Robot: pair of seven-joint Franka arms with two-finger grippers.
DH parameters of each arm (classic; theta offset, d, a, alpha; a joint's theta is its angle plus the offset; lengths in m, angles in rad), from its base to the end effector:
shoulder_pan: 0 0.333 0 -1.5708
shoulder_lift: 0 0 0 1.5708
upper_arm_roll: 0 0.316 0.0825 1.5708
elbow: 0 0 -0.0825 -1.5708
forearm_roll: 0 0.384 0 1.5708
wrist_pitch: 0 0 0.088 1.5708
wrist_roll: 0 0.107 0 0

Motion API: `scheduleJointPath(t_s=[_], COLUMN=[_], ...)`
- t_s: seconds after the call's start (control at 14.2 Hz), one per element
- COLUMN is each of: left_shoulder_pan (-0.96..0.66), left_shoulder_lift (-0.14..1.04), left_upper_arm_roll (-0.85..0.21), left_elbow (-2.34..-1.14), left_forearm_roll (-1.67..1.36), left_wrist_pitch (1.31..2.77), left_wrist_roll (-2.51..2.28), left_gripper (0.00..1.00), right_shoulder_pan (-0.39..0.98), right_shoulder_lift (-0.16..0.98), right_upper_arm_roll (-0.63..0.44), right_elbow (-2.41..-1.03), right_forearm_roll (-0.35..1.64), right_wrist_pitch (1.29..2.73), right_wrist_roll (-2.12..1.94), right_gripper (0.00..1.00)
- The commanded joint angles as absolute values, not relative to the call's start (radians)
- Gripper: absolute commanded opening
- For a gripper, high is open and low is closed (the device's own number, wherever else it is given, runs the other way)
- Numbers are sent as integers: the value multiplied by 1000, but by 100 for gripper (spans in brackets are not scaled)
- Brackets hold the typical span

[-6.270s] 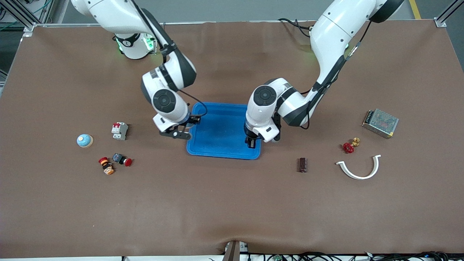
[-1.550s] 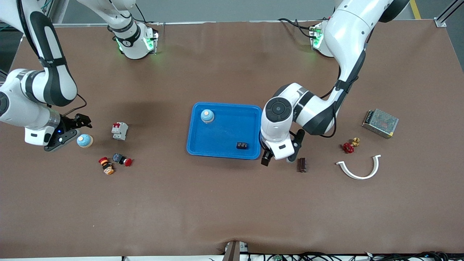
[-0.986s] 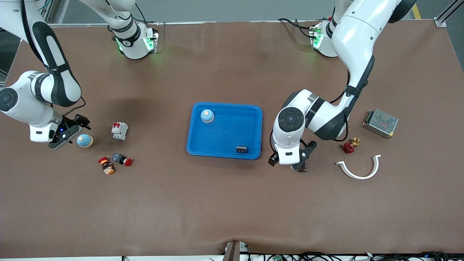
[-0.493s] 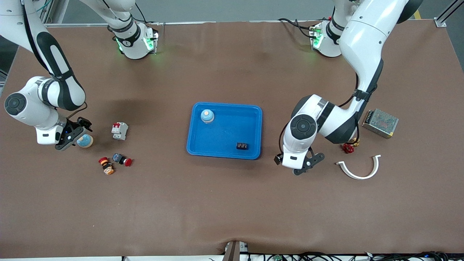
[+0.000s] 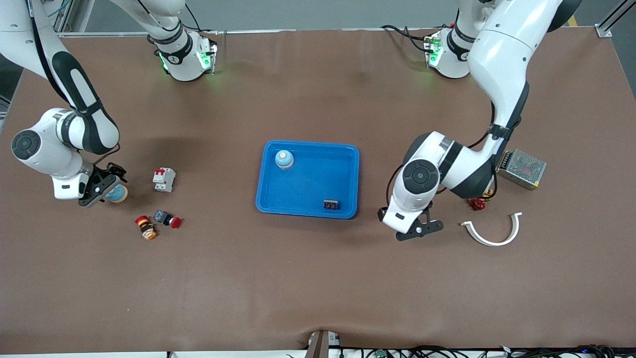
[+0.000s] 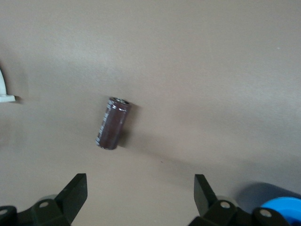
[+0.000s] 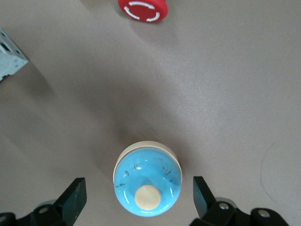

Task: Place electrolytic capacitor and blue bell in tray
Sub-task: 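Lower and grasp the second button while the left gripper grasps the second capacitor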

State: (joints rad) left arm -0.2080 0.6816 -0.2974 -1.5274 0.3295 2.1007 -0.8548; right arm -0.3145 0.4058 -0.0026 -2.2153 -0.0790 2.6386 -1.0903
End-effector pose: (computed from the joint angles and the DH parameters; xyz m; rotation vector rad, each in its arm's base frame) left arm 0.6338 -0.2967 0.2637 -3.0076 -0.3437 -0.0013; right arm 0.5259 -0.1705 0.1932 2.8291 1.2673 -0.0192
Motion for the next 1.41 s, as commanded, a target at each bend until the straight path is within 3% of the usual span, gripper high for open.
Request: scheduleJointPath(t_s=[0.0,0.35,0.92,1.34], left_shoulder_pan=[-161,-77,-15,2], left_shoulder_lift=[628,558,569,621], left_upper_arm_roll=[-310,-314,-356,-354], left_elbow=[-1610,-1799,-1861,-1873], left_forearm_roll=[363,365,364,364], left_wrist_pitch=[2138,2342,2396,2519], left_wrist_roll=[-796,-602,-407,-354], left_gripper=[100,100,100,100], right_shoulder_pan=[-342,-351,-364,-364], right_shoulder_lift=[414,431,463,474], right_upper_arm_roll=[17,17,17,18], right_elbow=[-2212,-2212,-2209,-2207], right_forearm_roll=[-100,-101,-101,-100], right_wrist_pitch=[2648,2668,2710,2718], right_wrist_roll=[-1104,-1112,-1131,-1129], right_gripper=[100,100,100,100])
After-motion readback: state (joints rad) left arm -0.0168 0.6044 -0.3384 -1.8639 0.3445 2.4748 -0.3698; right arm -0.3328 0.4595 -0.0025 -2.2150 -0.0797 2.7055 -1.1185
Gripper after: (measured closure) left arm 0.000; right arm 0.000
